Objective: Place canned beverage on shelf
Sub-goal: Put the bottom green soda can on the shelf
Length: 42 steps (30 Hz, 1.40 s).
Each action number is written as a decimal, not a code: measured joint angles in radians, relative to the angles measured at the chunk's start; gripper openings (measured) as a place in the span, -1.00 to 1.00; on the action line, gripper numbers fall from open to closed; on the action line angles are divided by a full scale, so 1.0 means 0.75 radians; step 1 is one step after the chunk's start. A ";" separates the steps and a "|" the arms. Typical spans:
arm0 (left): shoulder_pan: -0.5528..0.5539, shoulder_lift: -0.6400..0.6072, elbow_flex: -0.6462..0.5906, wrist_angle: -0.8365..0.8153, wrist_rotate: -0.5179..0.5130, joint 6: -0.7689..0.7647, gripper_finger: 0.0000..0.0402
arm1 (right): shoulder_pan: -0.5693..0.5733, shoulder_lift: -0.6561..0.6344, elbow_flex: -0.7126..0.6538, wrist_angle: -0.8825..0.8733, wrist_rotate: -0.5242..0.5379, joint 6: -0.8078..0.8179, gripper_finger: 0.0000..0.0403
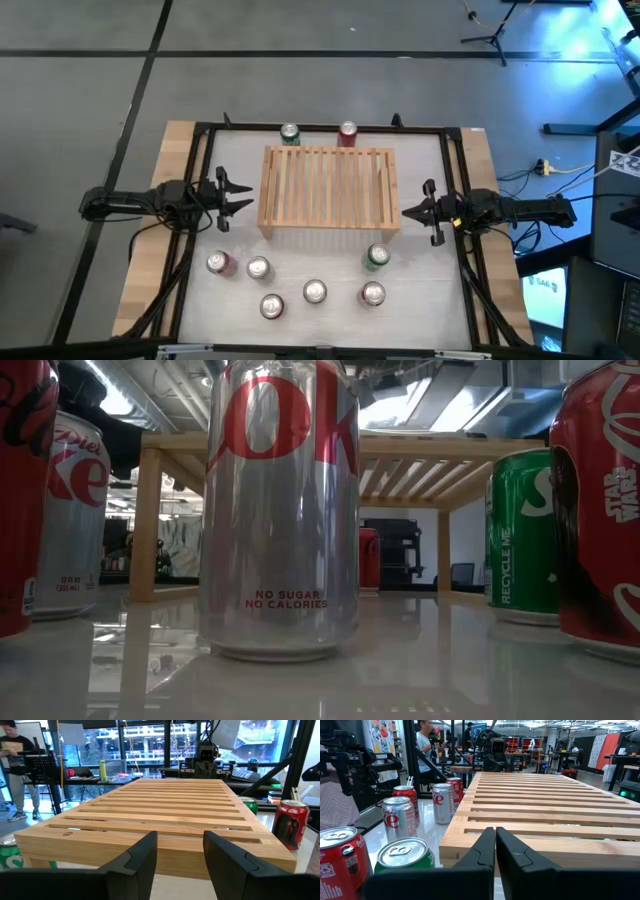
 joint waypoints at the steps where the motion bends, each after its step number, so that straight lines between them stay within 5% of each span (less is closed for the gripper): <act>1: 0.000 0.000 0.001 0.000 0.003 0.000 -0.25 | 0.000 0.000 0.000 0.001 0.000 0.000 -0.94; 17: 0.000 0.000 0.000 0.013 -0.070 0.000 -0.25 | 0.000 0.000 -0.002 0.049 -0.026 0.006 -0.94; 27: 0.000 0.000 0.000 0.013 -0.072 0.000 -0.25 | 0.000 0.000 -0.002 0.067 0.081 0.358 -0.89; 42: 0.000 0.000 0.000 0.013 -0.072 0.000 -0.25 | 0.000 0.000 -0.002 0.209 0.131 0.395 0.24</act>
